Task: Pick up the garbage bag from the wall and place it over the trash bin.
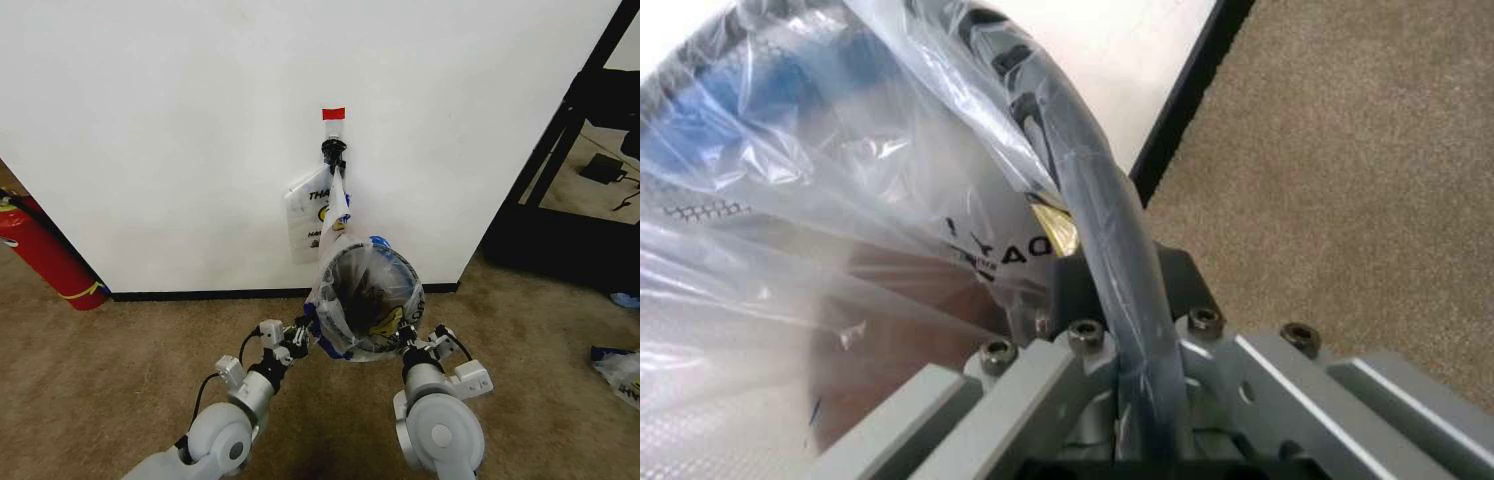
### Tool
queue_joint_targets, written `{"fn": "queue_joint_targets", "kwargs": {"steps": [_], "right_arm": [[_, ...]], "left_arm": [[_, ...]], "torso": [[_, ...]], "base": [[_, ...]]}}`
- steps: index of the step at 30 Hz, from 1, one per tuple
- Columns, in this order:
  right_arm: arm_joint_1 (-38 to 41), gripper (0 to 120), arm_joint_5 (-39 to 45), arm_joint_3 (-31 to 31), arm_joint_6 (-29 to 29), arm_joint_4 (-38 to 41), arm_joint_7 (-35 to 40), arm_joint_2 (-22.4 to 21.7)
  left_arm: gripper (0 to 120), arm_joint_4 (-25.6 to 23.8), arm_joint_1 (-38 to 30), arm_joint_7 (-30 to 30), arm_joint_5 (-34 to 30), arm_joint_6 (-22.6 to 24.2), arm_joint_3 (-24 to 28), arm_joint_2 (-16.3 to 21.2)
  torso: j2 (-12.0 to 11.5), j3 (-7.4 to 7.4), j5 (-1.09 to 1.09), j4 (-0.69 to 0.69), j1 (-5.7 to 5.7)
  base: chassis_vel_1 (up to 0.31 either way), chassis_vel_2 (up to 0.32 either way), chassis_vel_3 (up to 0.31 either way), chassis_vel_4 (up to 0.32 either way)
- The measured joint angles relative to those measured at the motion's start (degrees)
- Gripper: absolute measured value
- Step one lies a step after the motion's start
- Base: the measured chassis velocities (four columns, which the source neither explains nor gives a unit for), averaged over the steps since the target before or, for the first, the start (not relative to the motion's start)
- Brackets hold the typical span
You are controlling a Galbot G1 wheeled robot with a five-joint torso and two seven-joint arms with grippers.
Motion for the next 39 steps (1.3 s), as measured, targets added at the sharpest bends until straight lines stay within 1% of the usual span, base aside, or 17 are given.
{"fn": "queue_joint_targets", "kwargs": {"steps": [5, 6, 7, 9, 11, 12, 13, 14, 16, 19, 25, 31, 35, 39], "right_arm": [[0.0, 0, 0.0, 0.0, 0.2, -0.2, -0.3, 0.2], [0.0, 0, 0.0, 0.0, 0.2, -0.2, -0.3, 0.2], [0.1, 0, -0.1, -0.1, 0.3, -0.3, -0.3, 0.2], [0.3, 0, -0.1, -0.1, 0.3, -0.3, -0.4, 0.2], [0.5, 0, -0.1, -0.1, 0.2, -0.3, -0.4, 0.1], [0.5, 0, -0.1, -0.1, 0.2, -0.3, -0.4, 0.1], [0.5, 0, -0.1, -0.1, 0.2, -0.3, -0.4, 0.1], [0.6, 0, -0.1, -0.1, 0.2, -0.3, -0.5, 0.0], [0.6, 0, -0.1, -0.1, 0.2, -0.4, -0.6, -0.1], [0.5, 0, -0.2, 0.1, 0.3, -0.3, -0.7, -0.3], [0.6, 0, -0.3, 0.3, 0.5, -0.3, -0.7, -0.3], [1.0, 0, -0.8, 0.7, 0.7, -1.3, -0.8, -0.6], [1.4, 0, -2.0, 0.8, 1.3, -2.4, -1.2, -0.8], [1.5, 0, -2.0, 0.5, 1.3, -2.5, -1.2, -0.4]], "left_arm": [[49, -0.8, 0.0, -0.3, 0.5, 0.7, -0.5, 0.4], [49, -0.8, 0.0, -0.3, 0.5, 0.7, -0.5, 0.4], [53, -0.8, -0.3, -0.5, 0.6, 0.8, -0.7, 0.6], [62, -0.7, -0.5, -0.9, 0.8, 1.1, -1.0, 1.0], [68, -0.4, -0.6, -1.1, 1.2, 1.5, -1.4, 1.5], [74, -0.3, -0.5, -1.3, 1.4, 1.6, -1.6, 1.8], [74, -0.3, -0.5, -1.3, 1.4, 1.6, -1.6, 1.8], [77, -0.2, -0.4, -1.5, 1.7, 1.8, -1.7, 2.0], [88, 0.1, -0.2, -1.9, 2.5, 2.0, -2.1, 2.4], [97, 0.2, 0.2, -2.2, 2.8, 2.0, -2.6, 2.7], [100, 0.6, 0.3, -2.9, 2.7, 1.8, -3.4, 3.0], [100, 0.4, 1.6, -3.7, 1.9, 1.6, -6.2, 3.4], [100, -0.2, 4.2, -3.1, 4.5, 1.9, -6.0, 4.6], [100, -0.9, 5.1, -2.6, 5.6, 1.7, -4.5, 4.6]], "torso": [[0.0, 0.0, 0.0, 0.0, 0.0], [0.0, 0.0, 0.0, 0.0, 0.0], [0.0, 0.0, 0.0, 0.0, 0.0], [0.0, 0.0, -0.01, -0.01, 0.0], [0.0, 0.0, 0.0, 0.0, 0.0], [0.0, 0.0, -0.01, 0.0, 0.0], [0.0, 0.0, -0.01, 0.0, 0.0], [0.0, 0.0, -0.01, 0.0, 0.0], [0.0, 0.0, 0.0, 0.0, 0.0], [0.0, 0.0, -0.01, 0.0, 0.0], [0.0, 0.0, 0.0, 0.0, 0.0], [0.0, 0.0, -0.01, 0.0, 0.0], [0.0, 0.0, 0.01, 0.01, 0.0], [0.0, 0.0, -0.01, 0.01, 0.0]], "base": [[0.0, 0.0, 0.0, 0.0], [0.0, 0.0, 0.0, 0.0], [0.0, 0.0, 0.0, 0.0], [0.0, 0.0, 0.0, 0.0], [0.0, 0.0, 0.0, 0.0], [0.0, 0.0, 0.0, 0.0], [0.0, 0.0, 0.0, 0.0], [0.0, 0.0, 0.0, 0.0], [0.0, 0.0, 0.0, 0.0], [0.0, 0.0, 0.0, 0.0], [0.0, 0.0, 0.0, 0.0], [0.0, 0.0, 0.0, 0.0], [0.0, 0.0, 0.0, 0.0], [0.0, 0.0, 0.0, 0.0]]}}
